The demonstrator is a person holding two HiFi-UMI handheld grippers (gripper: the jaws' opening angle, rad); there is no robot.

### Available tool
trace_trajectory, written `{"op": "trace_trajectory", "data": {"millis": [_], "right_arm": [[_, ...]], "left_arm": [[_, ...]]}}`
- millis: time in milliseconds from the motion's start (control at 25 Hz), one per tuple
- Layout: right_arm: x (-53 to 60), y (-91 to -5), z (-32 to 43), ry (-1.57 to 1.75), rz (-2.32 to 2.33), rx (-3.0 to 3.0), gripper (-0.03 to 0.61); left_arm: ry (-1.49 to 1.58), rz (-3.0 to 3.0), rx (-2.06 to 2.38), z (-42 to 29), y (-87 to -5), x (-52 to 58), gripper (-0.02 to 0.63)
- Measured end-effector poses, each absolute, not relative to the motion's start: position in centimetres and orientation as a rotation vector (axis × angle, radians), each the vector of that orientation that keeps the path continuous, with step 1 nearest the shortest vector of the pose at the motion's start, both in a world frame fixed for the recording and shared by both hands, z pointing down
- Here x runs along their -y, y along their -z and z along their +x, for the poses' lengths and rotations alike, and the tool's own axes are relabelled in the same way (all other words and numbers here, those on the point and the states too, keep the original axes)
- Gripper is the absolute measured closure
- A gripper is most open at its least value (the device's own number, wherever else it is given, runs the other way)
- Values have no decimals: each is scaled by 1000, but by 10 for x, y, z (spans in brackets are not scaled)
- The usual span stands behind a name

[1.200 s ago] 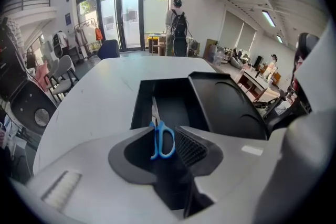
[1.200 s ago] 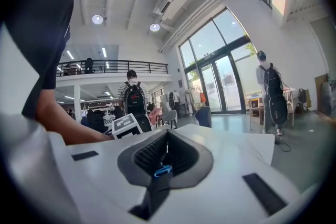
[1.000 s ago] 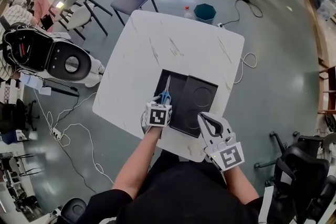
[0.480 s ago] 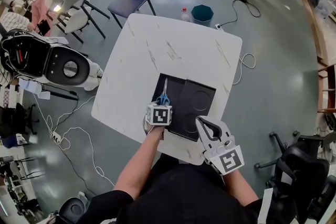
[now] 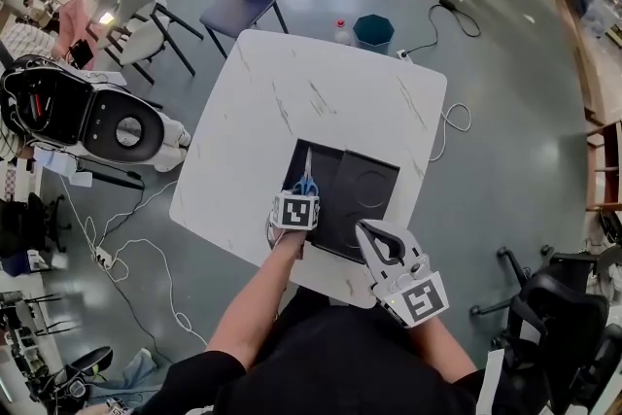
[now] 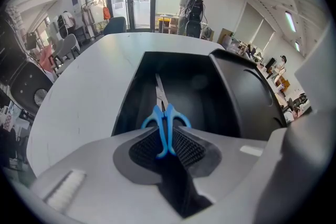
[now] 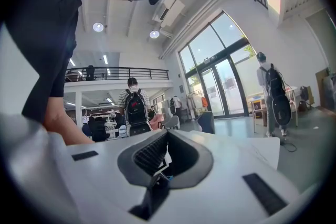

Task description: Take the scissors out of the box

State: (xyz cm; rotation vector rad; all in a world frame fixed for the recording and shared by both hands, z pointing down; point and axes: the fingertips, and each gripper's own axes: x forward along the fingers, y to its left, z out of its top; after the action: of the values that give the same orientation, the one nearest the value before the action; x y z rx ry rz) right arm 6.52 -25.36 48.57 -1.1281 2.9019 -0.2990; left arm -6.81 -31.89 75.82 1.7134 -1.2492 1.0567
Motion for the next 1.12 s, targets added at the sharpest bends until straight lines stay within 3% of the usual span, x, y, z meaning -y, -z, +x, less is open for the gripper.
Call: {"op": "trace_trajectory", "data": {"millis": [600,1120], "right_arm": [[250,-476,66,256,-1154,-2887,571],[257,-464,68,164,-1222,-2876,570]], "left_arm": [[-965,1953,1245,-51,-692,314,528],[-636,2228,1539,-68,-567,320,528]]}}
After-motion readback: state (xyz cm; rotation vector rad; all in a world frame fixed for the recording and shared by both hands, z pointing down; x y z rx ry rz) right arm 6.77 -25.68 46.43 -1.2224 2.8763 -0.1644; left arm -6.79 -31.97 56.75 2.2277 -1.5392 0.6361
